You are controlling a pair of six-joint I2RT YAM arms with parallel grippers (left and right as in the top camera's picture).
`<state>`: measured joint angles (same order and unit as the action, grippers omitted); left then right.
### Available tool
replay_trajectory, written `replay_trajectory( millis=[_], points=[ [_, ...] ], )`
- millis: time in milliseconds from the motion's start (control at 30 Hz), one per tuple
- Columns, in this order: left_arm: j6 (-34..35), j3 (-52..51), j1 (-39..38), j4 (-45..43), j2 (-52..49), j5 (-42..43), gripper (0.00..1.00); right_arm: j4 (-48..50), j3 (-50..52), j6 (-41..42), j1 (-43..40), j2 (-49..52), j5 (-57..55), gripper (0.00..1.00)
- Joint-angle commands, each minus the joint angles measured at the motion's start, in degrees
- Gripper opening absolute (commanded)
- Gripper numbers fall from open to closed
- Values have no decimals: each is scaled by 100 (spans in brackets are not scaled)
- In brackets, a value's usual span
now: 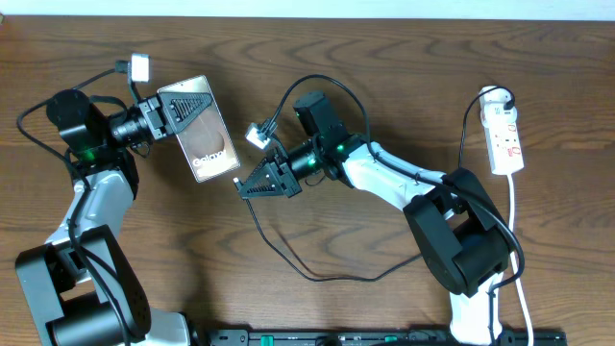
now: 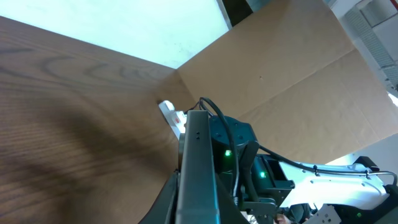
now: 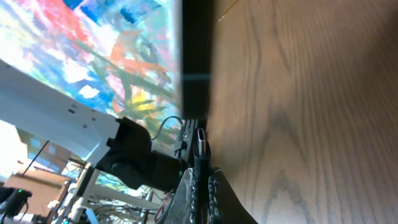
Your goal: Plug charger to phone and switch on socket
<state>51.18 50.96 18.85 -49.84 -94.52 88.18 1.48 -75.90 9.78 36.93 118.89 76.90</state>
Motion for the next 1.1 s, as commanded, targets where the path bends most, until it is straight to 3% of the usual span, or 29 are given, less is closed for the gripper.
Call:
replay_trajectory(
  millis=[0, 1067],
  points=[
    [15, -31, -42, -33, 22, -83, 7, 87, -2, 0, 35, 31, 389, 1],
    [55, -28, -308, 310, 22, -507, 8, 525, -2, 2, 96, 31, 101, 1]
  ],
)
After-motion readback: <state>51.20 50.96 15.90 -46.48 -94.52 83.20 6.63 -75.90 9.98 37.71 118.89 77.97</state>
